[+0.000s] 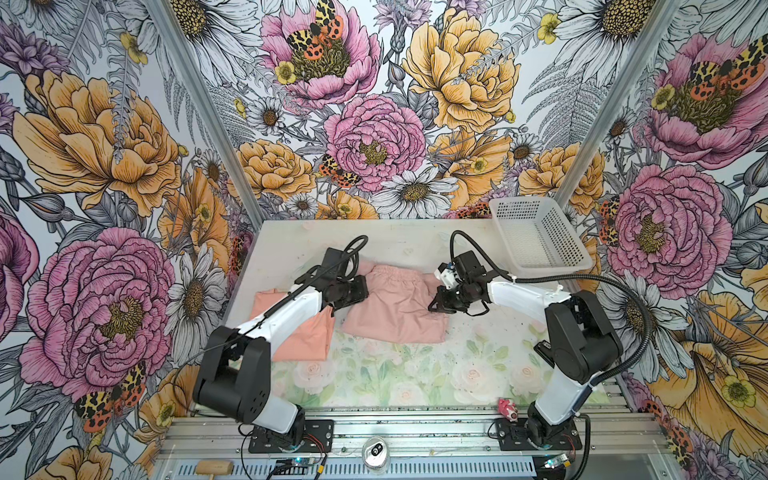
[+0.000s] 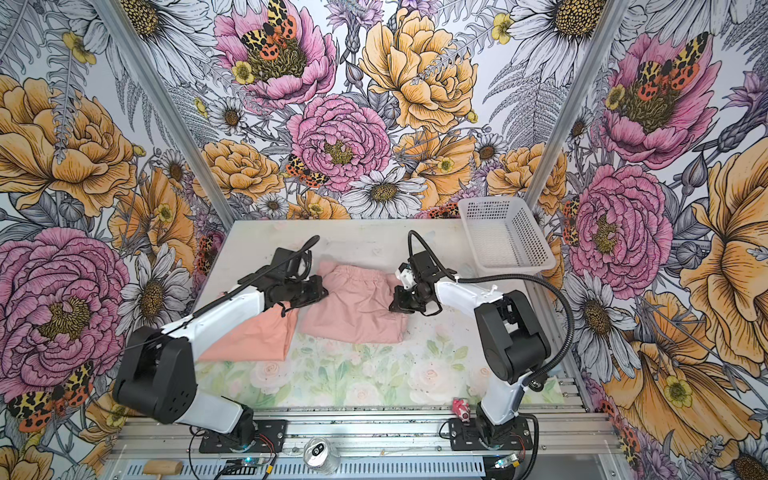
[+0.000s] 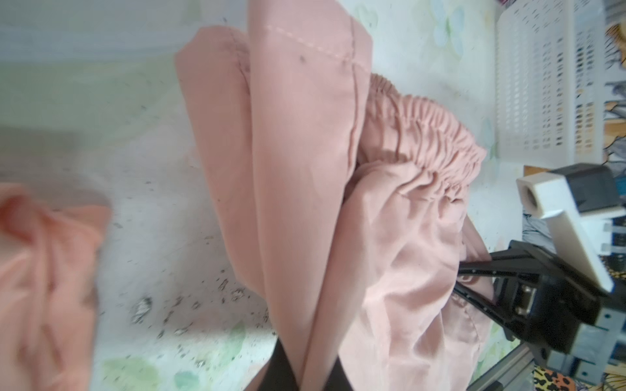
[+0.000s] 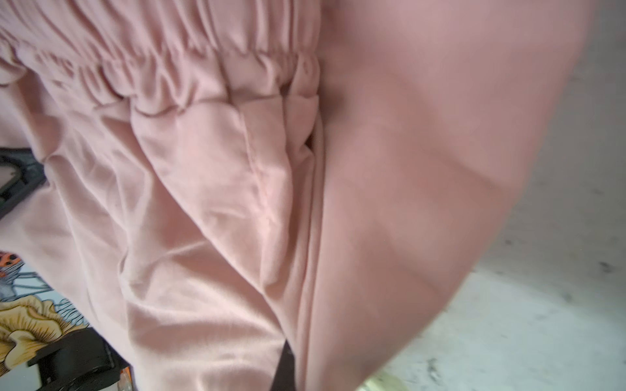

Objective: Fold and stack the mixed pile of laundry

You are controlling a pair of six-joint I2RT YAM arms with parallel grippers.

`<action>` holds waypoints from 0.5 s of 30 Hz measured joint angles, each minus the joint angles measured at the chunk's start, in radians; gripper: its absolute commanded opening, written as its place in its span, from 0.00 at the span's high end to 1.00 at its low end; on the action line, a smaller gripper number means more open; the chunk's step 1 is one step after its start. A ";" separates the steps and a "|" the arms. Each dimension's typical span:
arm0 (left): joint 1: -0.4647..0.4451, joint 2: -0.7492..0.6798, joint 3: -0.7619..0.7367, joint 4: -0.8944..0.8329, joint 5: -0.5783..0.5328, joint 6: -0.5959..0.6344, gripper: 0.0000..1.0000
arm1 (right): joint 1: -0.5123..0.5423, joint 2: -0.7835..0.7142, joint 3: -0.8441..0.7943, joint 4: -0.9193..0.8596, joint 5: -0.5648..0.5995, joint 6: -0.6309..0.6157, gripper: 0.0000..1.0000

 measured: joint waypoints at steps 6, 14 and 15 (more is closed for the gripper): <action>0.190 -0.177 0.022 -0.221 -0.042 0.085 1.00 | 0.161 0.039 0.110 0.126 -0.005 0.148 1.00; 0.499 -0.237 0.022 -0.351 -0.138 0.167 1.00 | 0.369 0.337 0.418 0.266 0.028 0.270 1.00; 0.534 -0.236 0.022 -0.357 -0.148 0.178 1.00 | 0.389 0.371 0.452 0.272 0.031 0.277 1.00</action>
